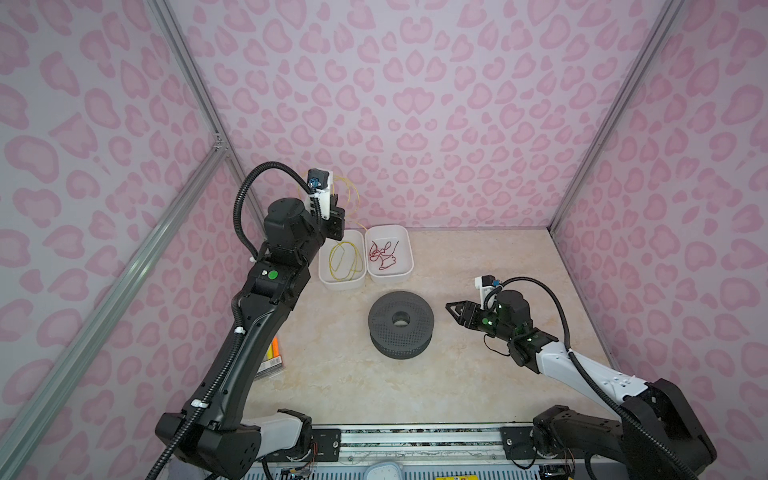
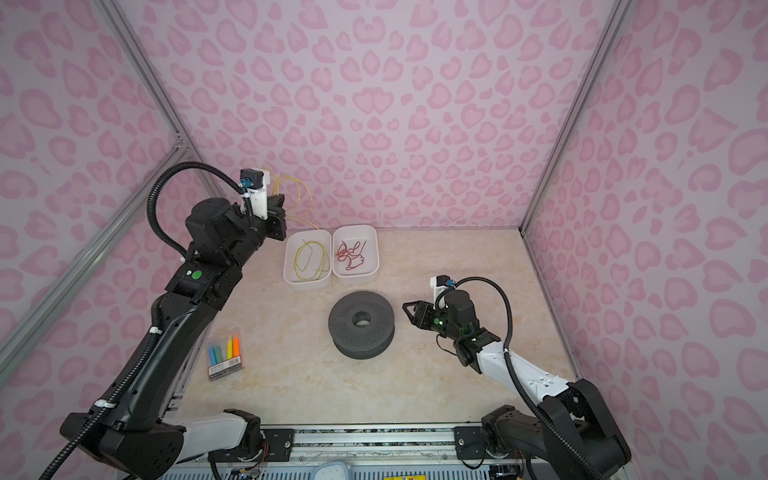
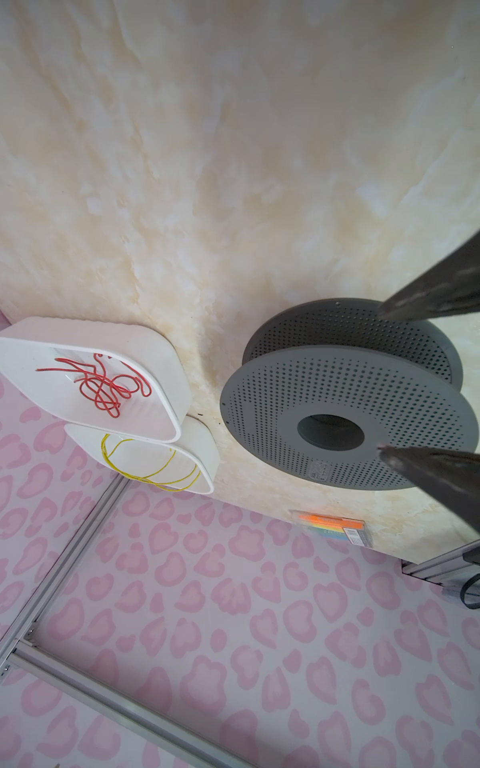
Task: Wrap the cables
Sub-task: 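Lift the yellow cable up out of its tray with the left gripper, then carry the yellow cable toward the spool while the right gripper approaches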
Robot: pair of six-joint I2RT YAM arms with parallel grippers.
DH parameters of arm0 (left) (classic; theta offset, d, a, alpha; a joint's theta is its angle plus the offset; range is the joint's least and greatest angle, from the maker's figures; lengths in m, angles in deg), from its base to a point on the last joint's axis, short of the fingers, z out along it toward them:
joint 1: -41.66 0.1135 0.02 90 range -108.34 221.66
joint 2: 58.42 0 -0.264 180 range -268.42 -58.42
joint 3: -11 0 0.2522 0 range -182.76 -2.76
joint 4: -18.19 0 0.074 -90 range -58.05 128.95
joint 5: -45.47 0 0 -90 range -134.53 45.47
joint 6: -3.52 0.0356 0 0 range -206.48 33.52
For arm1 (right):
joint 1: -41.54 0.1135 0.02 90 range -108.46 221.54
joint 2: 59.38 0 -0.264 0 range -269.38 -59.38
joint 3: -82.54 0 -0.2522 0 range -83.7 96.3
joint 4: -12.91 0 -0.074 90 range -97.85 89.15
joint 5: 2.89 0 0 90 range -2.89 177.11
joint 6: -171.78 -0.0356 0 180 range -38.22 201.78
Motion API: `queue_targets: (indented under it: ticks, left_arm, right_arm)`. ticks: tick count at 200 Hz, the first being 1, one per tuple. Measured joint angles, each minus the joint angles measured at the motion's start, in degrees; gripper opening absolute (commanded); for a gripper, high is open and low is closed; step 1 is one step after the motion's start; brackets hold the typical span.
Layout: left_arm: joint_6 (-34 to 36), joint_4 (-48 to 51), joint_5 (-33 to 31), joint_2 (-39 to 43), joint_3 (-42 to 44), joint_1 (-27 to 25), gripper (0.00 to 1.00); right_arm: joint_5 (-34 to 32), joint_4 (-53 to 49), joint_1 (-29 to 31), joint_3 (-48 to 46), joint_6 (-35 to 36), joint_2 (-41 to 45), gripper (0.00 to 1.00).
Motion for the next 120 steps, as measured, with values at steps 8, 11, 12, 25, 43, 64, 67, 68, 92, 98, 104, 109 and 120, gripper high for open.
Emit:
queue_targets:
  ticks: [8, 11, 12, 25, 43, 64, 67, 68, 92, 98, 104, 109, 120]
  left_arm:
    - [-1.4, 0.1, 0.8, 0.0, 0.9, -0.1, 0.03]
    - [-2.1, 0.1, 1.3, 0.0, 1.3, -0.1, 0.03]
    - [-2.3, 0.1, 1.4, 0.0, 1.4, -0.1, 0.03]
    - [-5.1, -0.1, 3.4, 0.2, 3.8, -0.3, 0.03]
    - [-9.1, -0.6, 6.3, 1.7, 10.0, -0.9, 0.03]
    - [-12.8, -0.7, 9.8, 2.1, 16.0, -2.9, 0.03]
    - [-13.2, -0.6, 10.1, 2.1, 16.6, -3.2, 0.03]
    - [-13.4, -0.5, 10.4, 2.1, 16.9, -3.4, 0.03]
    - [-15.0, -0.8, 13.4, 2.7, 20.3, -6.7, 0.03]
    - [-15.2, -1.3, 14.2, 2.7, 20.6, -7.3, 0.03]
    - [-15.7, -1.8, 14.4, 2.7, 20.7, -7.7, 0.03]
    - [-16.0, -2.1, 14.5, 2.7, 20.9, -8.0, 0.03]
    - [-16.0, -3.5, 14.9, 2.7, 21.6, -8.9, 0.03]
  right_arm:
    - [0.0, -0.2, 0.0, 0.3, 0.1, 0.1, 0.51]
    - [-0.1, -0.3, 0.0, 0.5, 0.2, 0.1, 0.51]
    - [-0.1, -0.4, 0.0, 0.5, 0.3, 0.1, 0.51]
    - [-0.4, -0.5, 0.0, 1.2, 0.4, 0.2, 0.51]
    - [-0.4, -1.0, 0.0, 2.2, 0.5, 1.0, 0.51]
    - [-0.4, -2.6, 0.0, 3.7, 1.4, 2.2, 0.51]
    - [-0.4, -2.8, 0.0, 3.9, 1.6, 2.4, 0.51]
    - [-0.4, -2.9, 0.0, 3.9, 1.6, 2.5, 0.52]
    - [-0.3, -4.5, 0.0, 4.6, 2.4, 4.4, 0.52]
    - [-0.3, -4.8, 0.1, 4.6, 2.6, 4.9, 0.52]
    - [-0.4, -5.3, 0.3, 4.7, 2.6, 5.4, 0.52]
    - [-0.3, -5.9, 0.6, 4.8, 2.9, 5.8, 0.53]
    - [-0.4, -6.7, 1.5, 4.9, 3.2, 6.7, 0.53]
